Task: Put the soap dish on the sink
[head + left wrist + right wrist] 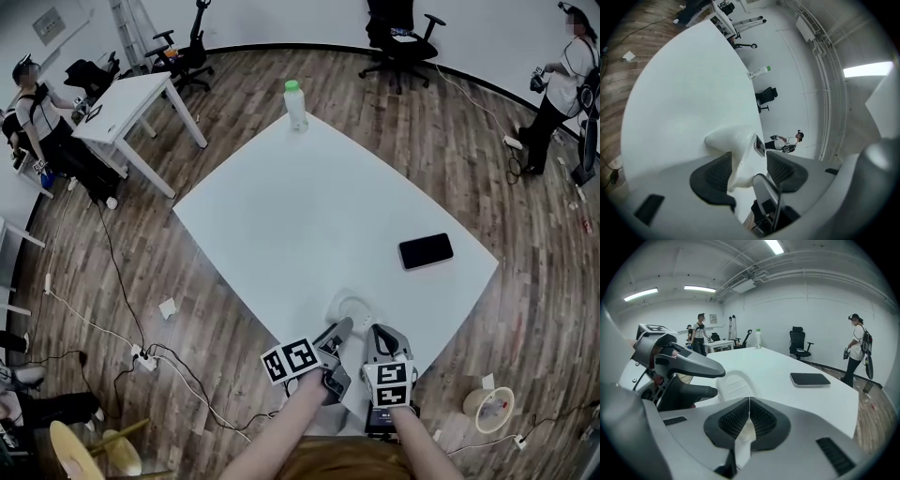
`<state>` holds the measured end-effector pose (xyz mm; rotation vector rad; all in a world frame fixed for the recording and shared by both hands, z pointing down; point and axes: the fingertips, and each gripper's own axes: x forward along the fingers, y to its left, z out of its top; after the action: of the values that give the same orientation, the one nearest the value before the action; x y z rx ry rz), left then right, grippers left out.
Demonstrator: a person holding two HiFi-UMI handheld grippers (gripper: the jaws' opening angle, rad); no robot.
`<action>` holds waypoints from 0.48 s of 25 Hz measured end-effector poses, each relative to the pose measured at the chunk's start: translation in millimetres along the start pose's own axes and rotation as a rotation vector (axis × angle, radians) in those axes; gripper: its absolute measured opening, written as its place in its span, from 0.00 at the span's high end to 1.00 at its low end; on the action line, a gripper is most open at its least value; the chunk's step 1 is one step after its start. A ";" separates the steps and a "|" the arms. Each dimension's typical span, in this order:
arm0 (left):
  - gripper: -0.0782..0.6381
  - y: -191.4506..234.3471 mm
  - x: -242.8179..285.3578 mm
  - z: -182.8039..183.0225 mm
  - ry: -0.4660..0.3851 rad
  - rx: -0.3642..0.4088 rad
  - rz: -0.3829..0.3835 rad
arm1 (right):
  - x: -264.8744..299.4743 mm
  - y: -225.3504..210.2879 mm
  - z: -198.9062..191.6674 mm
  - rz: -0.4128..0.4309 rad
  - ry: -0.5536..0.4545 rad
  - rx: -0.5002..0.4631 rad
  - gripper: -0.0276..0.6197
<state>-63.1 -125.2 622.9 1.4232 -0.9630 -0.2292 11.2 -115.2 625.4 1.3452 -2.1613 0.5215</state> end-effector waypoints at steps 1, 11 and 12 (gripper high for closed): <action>0.56 -2.9 -2.9 2.3 -0.009 0.008 -0.008 | 0.1 0.9 0.4 0.001 0.001 -0.002 0.94; 0.59 -24.0 -9.7 11.0 -0.034 0.179 -0.028 | -4.3 1.9 3.8 0.063 -0.024 0.041 0.94; 0.61 -25.1 -10.7 11.8 -0.036 0.190 -0.027 | -6.3 1.3 8.2 0.064 -0.042 0.042 0.94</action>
<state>-67.6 -131.6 594.2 1.6110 -1.0171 -0.1878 10.4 -115.0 615.0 1.3238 -2.2448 0.5709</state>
